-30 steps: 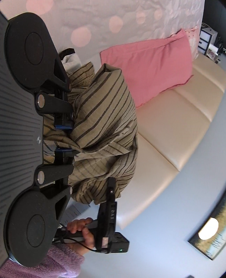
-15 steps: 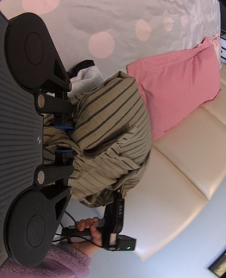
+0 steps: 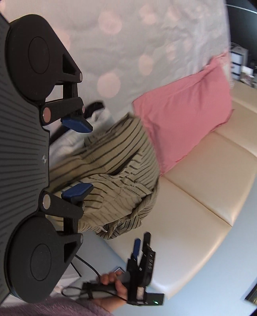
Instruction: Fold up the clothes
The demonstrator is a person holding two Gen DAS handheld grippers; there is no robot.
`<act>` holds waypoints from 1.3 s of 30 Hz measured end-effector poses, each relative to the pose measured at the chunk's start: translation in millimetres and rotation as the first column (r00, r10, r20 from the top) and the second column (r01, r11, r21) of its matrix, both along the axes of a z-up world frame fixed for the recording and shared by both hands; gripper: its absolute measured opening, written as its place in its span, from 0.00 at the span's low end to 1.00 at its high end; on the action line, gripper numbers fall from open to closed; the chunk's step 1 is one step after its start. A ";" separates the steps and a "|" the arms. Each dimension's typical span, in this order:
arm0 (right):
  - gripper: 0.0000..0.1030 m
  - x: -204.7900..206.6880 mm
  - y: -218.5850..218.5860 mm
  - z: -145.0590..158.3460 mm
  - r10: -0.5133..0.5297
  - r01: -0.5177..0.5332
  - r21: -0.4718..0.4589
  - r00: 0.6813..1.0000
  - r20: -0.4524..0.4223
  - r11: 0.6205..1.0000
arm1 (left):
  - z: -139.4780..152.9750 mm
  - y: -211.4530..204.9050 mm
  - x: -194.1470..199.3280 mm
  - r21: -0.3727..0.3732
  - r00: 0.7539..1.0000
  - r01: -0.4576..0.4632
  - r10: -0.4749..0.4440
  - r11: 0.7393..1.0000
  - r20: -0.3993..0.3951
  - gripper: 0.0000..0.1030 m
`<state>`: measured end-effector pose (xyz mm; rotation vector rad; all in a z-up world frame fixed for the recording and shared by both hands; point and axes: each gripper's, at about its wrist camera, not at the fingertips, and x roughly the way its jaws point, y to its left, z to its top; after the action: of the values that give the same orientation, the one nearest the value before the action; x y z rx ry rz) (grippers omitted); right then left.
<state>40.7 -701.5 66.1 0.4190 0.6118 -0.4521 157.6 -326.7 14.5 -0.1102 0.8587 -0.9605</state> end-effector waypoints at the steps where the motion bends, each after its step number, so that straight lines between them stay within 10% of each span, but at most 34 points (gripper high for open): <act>1: 0.61 -4.4 10.8 10.9 0.013 -0.013 -0.013 1.000 0.011 1.000 | 8.7 9.4 -4.6 0.008 0.999 -0.011 0.010 1.000 0.038 0.57; 9: 0.77 -29.2 119.7 97.7 0.205 -0.193 -0.135 0.975 0.087 0.972 | 74.3 93.9 -46.3 0.058 0.951 -0.146 0.124 0.988 0.284 0.71; 19: 0.87 -43.4 292.4 150.3 0.509 -0.478 -0.240 0.857 0.086 0.845 | 108.9 187.9 -95.8 0.146 0.866 -0.347 0.257 0.926 0.429 0.73; 31: 0.98 -55.7 472.6 83.6 0.683 -0.646 -0.226 0.705 0.190 0.729 | 100.6 290.4 -139.7 0.103 0.736 -0.574 0.457 0.812 0.500 0.79; 39: 0.98 -76.3 552.3 10.1 0.653 -0.563 -0.367 0.732 0.196 0.740 | 63.6 344.9 -146.4 0.076 0.650 -0.706 0.603 0.704 0.463 0.80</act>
<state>-35.6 -149.1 76.2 -0.0131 0.3320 0.1775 11.1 18.2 78.2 0.0016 0.4703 -0.1465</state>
